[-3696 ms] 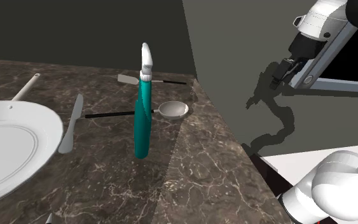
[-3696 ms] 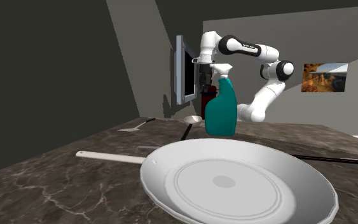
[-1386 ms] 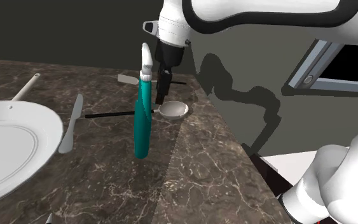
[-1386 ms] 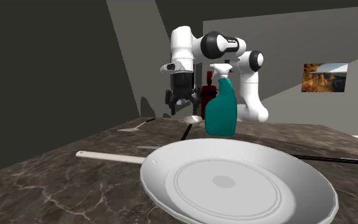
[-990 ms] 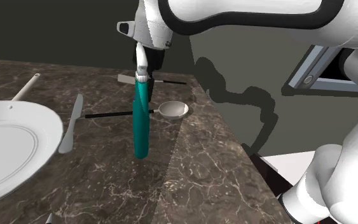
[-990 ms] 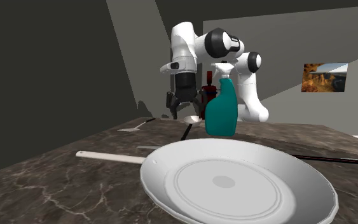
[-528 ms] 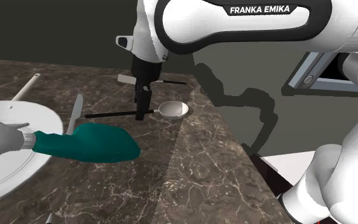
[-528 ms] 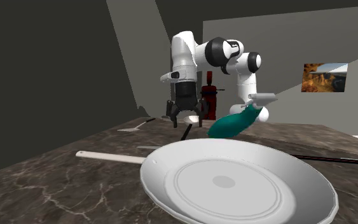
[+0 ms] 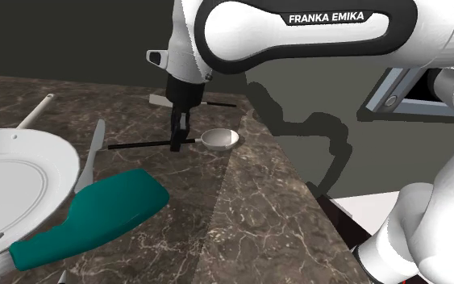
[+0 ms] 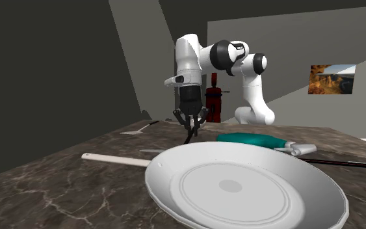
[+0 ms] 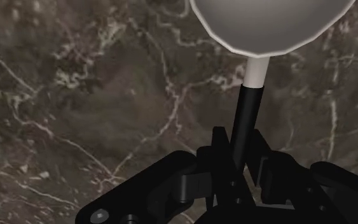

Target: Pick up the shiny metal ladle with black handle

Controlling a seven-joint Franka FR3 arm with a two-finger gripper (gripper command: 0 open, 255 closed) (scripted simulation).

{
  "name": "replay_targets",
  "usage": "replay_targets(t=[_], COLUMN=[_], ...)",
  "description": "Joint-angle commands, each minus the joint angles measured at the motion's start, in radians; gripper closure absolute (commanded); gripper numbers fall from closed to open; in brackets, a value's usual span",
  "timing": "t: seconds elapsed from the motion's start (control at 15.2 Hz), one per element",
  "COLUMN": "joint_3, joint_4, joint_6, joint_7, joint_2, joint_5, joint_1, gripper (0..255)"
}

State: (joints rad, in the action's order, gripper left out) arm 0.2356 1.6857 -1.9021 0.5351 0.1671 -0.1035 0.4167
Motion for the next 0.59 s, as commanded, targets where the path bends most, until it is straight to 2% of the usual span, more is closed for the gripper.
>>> replay_targets(t=[0.0,0.13,0.53], joint_3=[0.001,0.001,0.001], joint_4=[0.002,0.002,-0.075], joint_6=[0.001,0.003,0.082], joint_7=[0.0,0.0,-0.009], joint_2=[0.001,0.0,-0.003], joint_5=[0.0,-0.001,0.001], joint_1=[0.0,0.001,0.001], gripper=[255,255,255])
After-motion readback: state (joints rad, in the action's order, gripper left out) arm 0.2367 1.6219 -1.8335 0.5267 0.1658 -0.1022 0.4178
